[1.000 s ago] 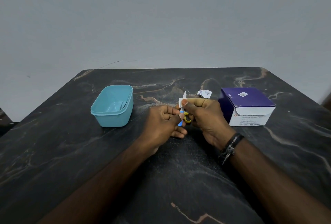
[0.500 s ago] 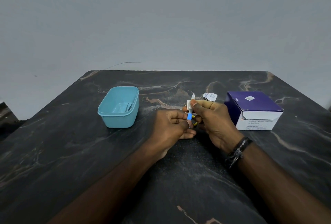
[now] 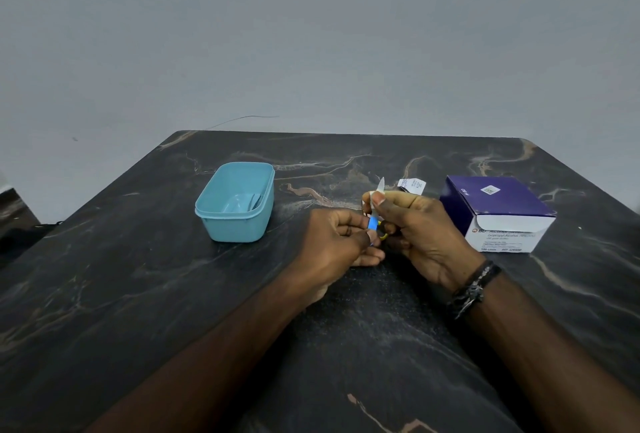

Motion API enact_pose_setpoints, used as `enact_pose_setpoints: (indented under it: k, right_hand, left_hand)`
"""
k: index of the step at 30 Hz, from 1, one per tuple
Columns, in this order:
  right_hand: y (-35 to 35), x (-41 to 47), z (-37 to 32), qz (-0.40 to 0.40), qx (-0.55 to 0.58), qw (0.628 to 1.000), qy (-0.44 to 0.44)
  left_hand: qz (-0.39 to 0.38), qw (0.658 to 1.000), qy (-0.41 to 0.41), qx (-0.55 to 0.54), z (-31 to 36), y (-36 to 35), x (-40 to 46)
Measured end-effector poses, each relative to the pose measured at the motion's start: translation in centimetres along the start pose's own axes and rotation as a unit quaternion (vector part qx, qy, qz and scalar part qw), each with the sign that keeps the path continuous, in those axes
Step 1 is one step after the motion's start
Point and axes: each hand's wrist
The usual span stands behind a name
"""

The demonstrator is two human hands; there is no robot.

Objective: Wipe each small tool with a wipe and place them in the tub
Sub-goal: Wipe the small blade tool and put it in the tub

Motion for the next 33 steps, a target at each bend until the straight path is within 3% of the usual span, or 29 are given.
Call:
enact_pose_setpoints:
  k: [13,33]
  right_hand:
    - [-0.56,-0.09,0.46,0.011,-0.009,1.000,0.000]
    - [-0.03,0.08,-0.01,0.051,0.004,0.997,0.058]
  left_hand:
    - [0.027,0.999,-0.012,-0.022,0.28,-0.03,-0.06]
    - [-0.027,1.000,0.001,0.015,0.24,-0.12,-0.28]
Point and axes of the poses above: each hand's wrist, its own x-axis towards the middle knuckle, its own y-axis out of the back of the hand, z = x × y, and after that the axes turned 7 degrees about y, right-handed
